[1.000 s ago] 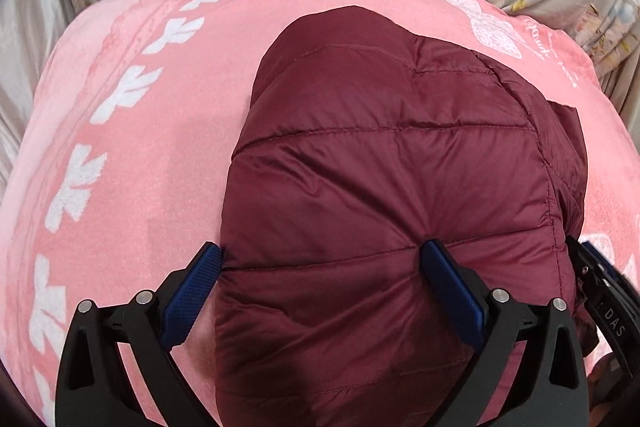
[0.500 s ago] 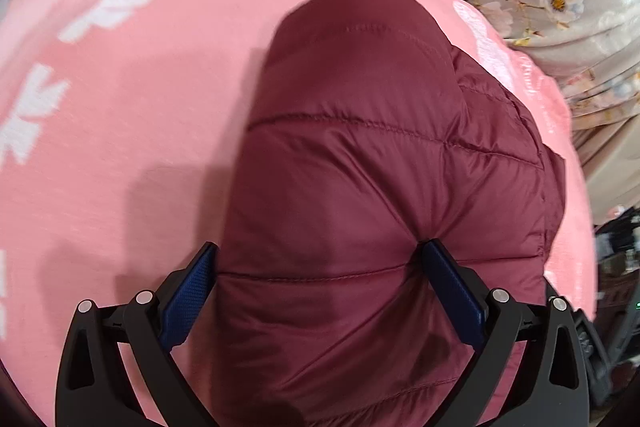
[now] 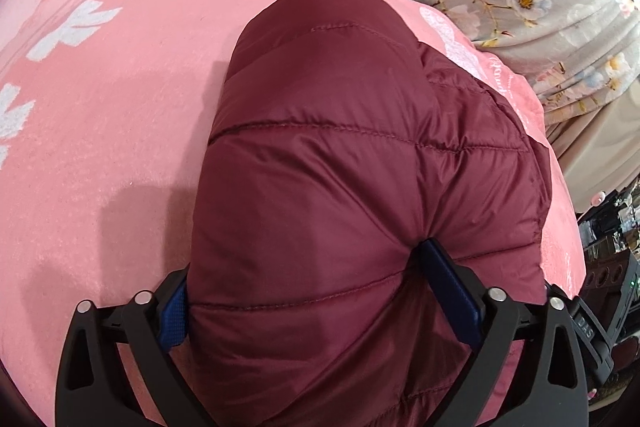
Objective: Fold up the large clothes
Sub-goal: 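Lift the bundle end with both tools and fold it over, then lower the folded end onto the bundle and open both tools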
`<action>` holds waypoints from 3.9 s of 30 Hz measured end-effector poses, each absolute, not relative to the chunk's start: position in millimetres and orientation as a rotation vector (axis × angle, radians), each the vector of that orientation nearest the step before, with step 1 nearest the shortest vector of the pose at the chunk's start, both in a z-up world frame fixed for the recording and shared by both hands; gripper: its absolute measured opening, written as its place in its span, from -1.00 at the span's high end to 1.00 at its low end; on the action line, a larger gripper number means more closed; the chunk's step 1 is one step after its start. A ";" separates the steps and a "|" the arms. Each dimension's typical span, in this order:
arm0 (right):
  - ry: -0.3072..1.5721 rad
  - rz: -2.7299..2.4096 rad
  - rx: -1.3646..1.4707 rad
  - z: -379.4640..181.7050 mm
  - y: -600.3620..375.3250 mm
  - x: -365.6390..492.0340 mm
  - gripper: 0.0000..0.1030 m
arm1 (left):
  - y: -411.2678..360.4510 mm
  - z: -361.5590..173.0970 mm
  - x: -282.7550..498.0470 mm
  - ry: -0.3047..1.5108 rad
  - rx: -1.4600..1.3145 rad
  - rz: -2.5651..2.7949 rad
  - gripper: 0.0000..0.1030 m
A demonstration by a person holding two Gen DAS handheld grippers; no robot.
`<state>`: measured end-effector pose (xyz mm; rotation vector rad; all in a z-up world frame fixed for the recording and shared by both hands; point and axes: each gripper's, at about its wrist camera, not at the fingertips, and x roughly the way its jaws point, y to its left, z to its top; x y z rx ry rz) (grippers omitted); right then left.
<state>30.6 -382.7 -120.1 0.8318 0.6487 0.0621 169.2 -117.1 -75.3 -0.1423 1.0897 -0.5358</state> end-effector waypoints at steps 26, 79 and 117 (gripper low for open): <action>0.333 -0.069 0.576 44.4 -335.4 -72.6 0.76 | -116.8 90.1 64.8 0.707 0.054 -0.688 0.39; 0.283 0.090 0.325 43.8 -243.8 241.6 0.75 | -15.4 40.4 330.7 0.423 0.047 -0.562 0.37; 0.611 -0.203 0.278 -57.8 -262.9 275.9 0.12 | -35.7 -52.4 360.5 0.667 0.220 -0.204 -0.63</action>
